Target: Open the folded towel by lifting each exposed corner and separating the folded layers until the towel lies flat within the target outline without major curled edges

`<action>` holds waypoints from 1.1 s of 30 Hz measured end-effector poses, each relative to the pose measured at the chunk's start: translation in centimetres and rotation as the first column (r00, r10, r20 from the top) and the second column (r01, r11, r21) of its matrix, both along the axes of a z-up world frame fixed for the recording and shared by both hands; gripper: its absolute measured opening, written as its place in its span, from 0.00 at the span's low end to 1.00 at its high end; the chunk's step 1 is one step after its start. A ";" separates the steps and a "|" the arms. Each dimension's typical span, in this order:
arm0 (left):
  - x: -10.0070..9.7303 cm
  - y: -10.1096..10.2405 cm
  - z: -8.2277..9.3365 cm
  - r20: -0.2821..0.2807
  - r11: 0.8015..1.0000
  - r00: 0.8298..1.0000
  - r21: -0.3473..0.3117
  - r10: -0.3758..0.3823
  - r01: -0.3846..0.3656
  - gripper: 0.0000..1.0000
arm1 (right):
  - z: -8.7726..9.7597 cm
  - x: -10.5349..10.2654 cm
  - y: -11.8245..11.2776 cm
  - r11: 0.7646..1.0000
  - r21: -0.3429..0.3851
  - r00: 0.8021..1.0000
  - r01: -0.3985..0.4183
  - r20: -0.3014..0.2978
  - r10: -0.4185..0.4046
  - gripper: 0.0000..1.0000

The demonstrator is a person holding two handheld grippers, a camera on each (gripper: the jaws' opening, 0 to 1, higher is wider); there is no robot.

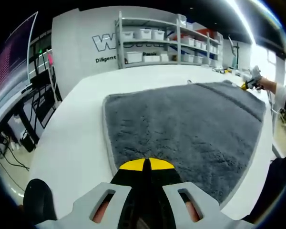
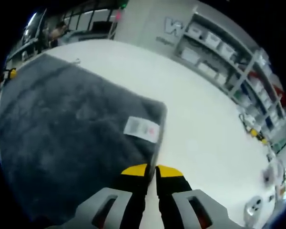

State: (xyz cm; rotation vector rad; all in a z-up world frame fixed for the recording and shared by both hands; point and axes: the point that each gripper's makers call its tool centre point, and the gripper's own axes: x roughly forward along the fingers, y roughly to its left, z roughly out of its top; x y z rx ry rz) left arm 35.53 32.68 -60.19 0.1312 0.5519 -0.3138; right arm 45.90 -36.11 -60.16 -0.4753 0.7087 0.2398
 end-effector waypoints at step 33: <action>0.1 0.2 0.0 0.001 1.000 1.000 -0.006 0.006 -0.006 0.00 | 2.0 -1.9 -0.9 0.997 0.060 0.995 0.052 0.077 -0.056 0.04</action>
